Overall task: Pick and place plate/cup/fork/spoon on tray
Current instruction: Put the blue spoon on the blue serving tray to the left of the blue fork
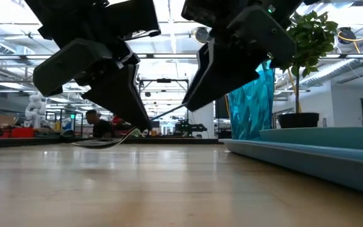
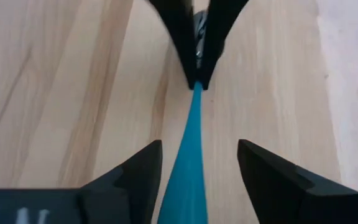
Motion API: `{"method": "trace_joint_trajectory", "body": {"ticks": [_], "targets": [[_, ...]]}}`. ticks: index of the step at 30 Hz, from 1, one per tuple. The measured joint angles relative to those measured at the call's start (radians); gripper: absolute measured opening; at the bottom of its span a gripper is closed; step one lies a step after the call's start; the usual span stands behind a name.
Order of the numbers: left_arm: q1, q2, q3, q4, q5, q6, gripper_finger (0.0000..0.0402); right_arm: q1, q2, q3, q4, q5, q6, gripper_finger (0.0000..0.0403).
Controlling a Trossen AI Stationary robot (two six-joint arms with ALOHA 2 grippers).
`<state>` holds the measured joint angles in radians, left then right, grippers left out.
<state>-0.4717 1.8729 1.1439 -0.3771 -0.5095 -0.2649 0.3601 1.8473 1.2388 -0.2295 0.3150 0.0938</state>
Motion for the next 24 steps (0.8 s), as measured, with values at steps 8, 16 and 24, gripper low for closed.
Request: {"method": "trace_joint_trajectory", "body": {"ticks": [8, 16, 24], "targets": [[-0.001, 0.0, 0.0, 0.037, 0.0, 0.023, 0.0007, 0.002, 0.0, 0.0, -0.016, -0.006, 0.017, 0.0129], [0.0, 0.0, 0.0, 0.038, 0.004, 0.022, 0.0015, 0.003, 0.0, 0.0, -0.027, -0.007, 0.018, 0.0061], [0.0, 0.0, 0.0, 0.04, 0.009, 0.011, 0.0025, 0.003, -0.001, 0.0, -0.027, -0.006, 0.03, 0.0042]]}}
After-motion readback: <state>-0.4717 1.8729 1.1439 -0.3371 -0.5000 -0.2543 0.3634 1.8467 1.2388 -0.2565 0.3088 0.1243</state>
